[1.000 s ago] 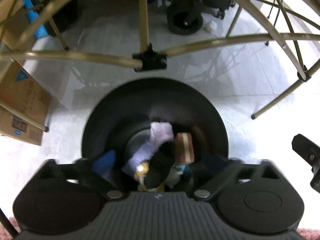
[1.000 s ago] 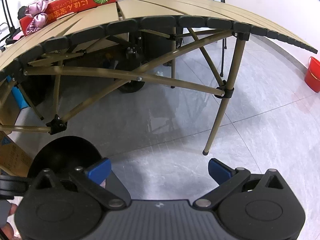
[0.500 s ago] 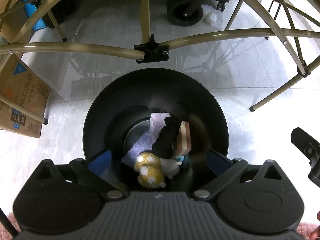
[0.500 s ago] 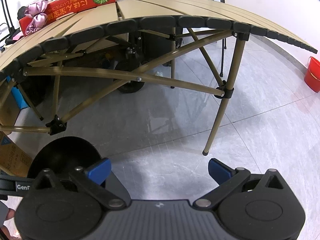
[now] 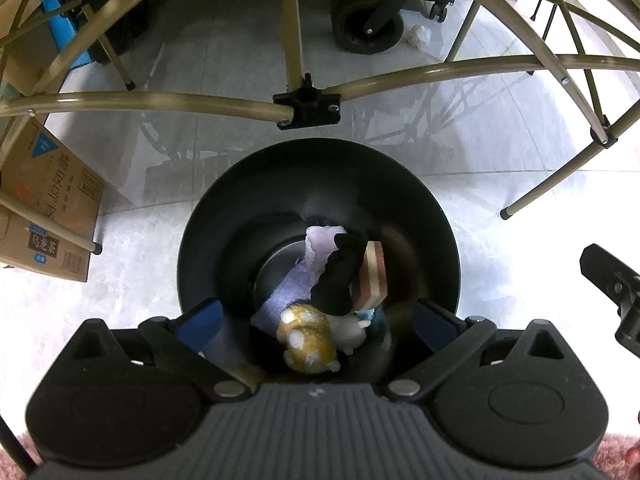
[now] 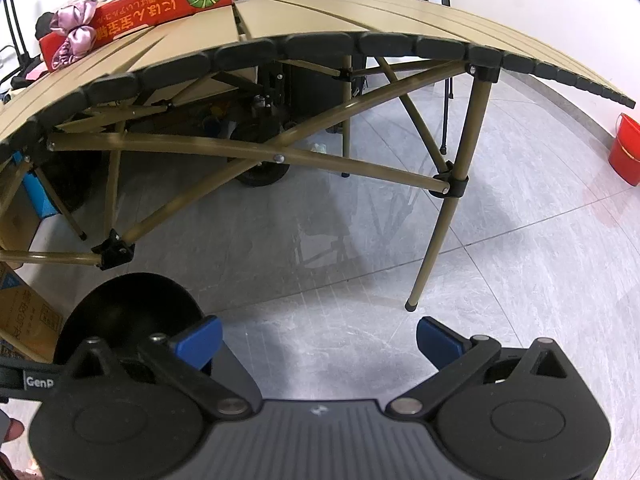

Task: Collect trash
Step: 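Raise both tools from the bin back toward the table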

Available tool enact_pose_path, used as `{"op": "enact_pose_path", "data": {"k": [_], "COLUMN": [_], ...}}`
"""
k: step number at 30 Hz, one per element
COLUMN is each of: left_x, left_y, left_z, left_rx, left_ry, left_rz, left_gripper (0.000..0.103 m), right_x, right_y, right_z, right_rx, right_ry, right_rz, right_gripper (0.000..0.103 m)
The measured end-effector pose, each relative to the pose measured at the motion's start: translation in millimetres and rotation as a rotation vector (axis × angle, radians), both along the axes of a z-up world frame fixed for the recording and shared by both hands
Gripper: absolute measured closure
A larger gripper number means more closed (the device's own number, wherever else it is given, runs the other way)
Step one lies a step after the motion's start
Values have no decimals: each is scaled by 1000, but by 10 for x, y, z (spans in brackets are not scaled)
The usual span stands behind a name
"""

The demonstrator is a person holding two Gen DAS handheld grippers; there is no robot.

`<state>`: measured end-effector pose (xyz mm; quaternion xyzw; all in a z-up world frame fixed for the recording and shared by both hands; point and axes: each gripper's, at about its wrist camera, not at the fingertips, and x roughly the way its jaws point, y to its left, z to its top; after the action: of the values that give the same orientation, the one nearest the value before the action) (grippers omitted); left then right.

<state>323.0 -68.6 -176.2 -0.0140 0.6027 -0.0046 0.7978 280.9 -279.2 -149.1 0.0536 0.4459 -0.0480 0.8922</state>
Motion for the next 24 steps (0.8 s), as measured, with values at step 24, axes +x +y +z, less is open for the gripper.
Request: {"op": "enact_pose_path", "data": {"k": [24], "left_x": [-658], "left_y": [729], "left_z": [1358], "left_rx": [23], "left_ry": [-431], "left_rz": [49], "left_gripper": [0], "right_x": [-368], "right_y": [222], "right_z": [951], "right_rx": [104], "right_ry": [-294], "right_rz": [128], "right_gripper": [0]}}
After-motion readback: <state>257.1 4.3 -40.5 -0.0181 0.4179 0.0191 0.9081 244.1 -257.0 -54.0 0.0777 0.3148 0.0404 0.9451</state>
